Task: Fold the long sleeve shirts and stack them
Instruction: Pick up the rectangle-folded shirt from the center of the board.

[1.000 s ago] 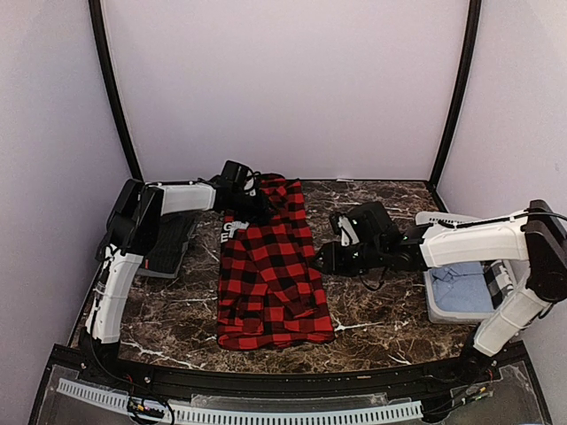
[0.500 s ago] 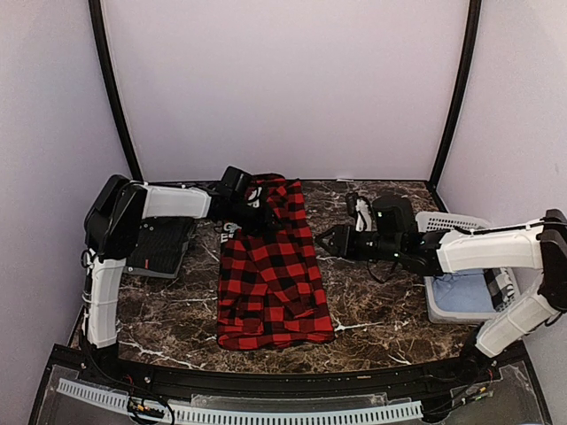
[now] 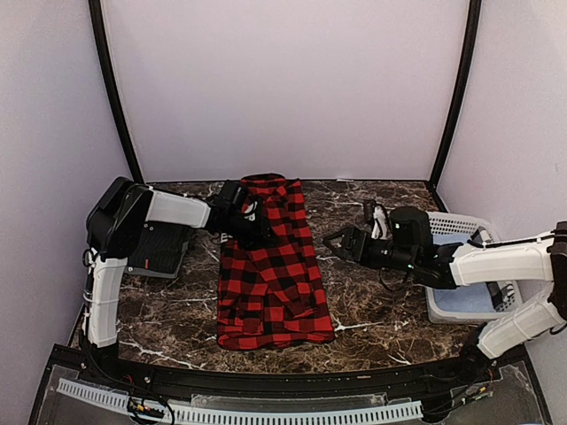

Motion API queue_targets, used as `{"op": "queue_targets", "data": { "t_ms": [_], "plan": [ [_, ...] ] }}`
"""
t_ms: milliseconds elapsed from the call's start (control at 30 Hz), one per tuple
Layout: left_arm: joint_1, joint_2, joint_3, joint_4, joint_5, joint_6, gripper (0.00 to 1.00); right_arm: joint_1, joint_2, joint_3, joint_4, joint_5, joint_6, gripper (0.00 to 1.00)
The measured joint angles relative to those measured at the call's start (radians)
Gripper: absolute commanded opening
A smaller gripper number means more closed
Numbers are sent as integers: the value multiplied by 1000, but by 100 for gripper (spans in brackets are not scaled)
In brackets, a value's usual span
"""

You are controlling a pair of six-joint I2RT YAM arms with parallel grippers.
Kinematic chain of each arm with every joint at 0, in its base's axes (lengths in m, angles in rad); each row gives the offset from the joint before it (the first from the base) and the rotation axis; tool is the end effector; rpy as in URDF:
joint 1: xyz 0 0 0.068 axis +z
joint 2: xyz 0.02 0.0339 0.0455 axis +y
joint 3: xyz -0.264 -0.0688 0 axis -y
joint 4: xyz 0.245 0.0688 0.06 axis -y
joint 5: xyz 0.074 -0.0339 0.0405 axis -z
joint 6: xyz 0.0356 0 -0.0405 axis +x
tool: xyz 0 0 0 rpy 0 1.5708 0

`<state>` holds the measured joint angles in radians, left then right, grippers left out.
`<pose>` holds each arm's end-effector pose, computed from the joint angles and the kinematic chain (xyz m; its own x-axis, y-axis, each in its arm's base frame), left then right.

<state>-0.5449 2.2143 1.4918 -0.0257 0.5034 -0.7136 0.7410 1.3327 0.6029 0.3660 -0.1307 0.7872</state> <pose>0.4007 -0.2629 0.1361 -0.9349 -0.1038 -0.3393 0.1910 0.6586 -0.7279 0.2053 0.1941 0.2125 -0.7231 0.2904 -0.6268 -0.3498 0.6284 0.6947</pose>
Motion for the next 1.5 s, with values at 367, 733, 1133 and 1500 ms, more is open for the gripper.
{"op": "queue_targets", "data": {
  "t_ms": [367, 733, 1133, 1500],
  "plan": [
    [0, -44, 51, -69, -18, 66, 29, -29, -57, -1, -49, 16, -56, 96],
    [-8, -612, -533, 40, -78, -15, 28, -29, -27, 7, -164, -215, -93, 70],
    [-94, -855, -919, 115, -118, -168, 25, -12, 48, -20, -189, -380, -74, 67],
    [-151, -761, -1043, 283, -114, -272, 22, 37, 95, -20, -189, -388, -70, 67]
  ]
}}
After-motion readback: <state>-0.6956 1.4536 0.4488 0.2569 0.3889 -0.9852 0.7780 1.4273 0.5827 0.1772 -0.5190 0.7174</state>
